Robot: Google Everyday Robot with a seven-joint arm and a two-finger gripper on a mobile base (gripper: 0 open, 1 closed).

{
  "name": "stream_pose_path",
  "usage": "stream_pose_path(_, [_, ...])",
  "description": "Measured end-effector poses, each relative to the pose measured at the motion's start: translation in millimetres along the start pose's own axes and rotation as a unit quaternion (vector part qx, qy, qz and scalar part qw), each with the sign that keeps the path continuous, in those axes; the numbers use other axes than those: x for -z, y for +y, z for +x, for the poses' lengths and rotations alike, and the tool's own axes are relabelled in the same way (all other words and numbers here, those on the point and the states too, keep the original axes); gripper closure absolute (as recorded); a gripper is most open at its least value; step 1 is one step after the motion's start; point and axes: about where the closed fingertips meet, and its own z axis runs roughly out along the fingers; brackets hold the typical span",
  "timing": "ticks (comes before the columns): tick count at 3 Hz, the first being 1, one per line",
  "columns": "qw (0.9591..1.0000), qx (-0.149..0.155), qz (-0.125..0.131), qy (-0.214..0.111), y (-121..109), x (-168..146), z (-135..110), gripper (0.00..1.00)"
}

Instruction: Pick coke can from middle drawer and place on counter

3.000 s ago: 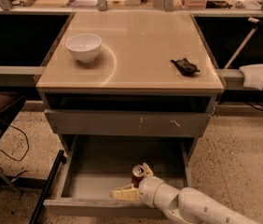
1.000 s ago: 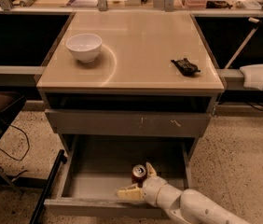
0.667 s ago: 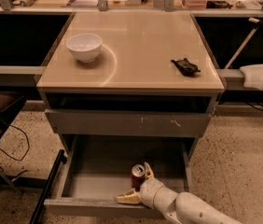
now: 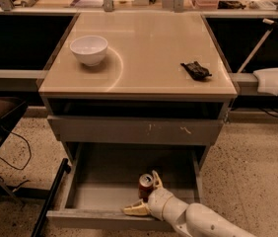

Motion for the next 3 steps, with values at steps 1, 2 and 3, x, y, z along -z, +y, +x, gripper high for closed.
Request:
stream_pose_path(1, [0.9995,0.015,0.004,0.026,-0.5,-21.0,-5.8,0.0])
stream_pose_path(2, [0.9973,0.022,0.032,0.063,-13.8,-58.6,-9.1,0.0])
stream_pose_path(3, [0.9968,0.027,0.034,0.067,-10.2,-68.7,-10.4,0.0])
